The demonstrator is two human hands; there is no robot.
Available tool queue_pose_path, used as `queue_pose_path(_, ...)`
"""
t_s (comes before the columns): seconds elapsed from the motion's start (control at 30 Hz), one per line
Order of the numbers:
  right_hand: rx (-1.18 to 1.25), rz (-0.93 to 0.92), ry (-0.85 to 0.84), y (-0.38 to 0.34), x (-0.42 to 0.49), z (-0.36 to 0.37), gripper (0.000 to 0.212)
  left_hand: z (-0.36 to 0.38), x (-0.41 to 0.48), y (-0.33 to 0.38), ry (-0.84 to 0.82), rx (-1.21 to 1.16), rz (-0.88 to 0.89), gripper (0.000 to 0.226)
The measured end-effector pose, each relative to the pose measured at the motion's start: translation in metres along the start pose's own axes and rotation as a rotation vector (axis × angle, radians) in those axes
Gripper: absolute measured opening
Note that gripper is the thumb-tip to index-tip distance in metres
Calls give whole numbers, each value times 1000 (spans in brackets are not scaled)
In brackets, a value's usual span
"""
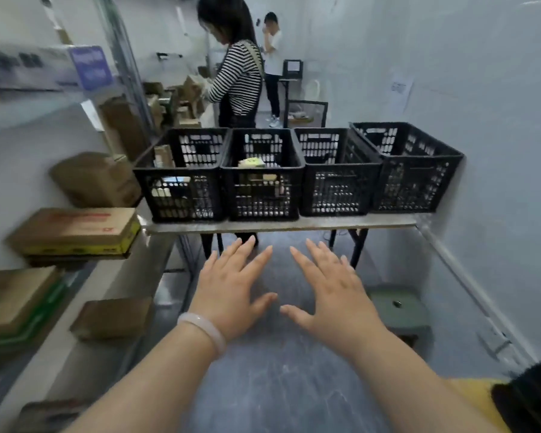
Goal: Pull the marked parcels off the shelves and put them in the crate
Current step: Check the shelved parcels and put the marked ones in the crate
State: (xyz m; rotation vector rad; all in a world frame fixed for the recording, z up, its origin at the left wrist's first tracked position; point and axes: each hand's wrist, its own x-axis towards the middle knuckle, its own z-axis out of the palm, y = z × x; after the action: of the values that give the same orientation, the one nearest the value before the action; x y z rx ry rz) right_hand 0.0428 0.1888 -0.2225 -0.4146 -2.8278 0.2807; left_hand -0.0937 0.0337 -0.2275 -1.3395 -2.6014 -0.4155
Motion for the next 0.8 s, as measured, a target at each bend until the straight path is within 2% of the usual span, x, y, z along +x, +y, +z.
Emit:
queue_pose_path(0.17,24,-261,-72,-90,79,46,91,-28,-38,-106,61,86,-259,80)
queue_pose_path(0.33,92,-573,-172,-174,127,85,88,-56,-106,-177,175,121,-562,74)
queue_pose_path(0.6,221,-998,-311,-308,165,140,89,-70,-201,-237,165,211,-1011,75)
queue_pose_path(0.8,217,-1182,-351,-363,213,172,91,-66,-205,-265,242,201,-1247,72)
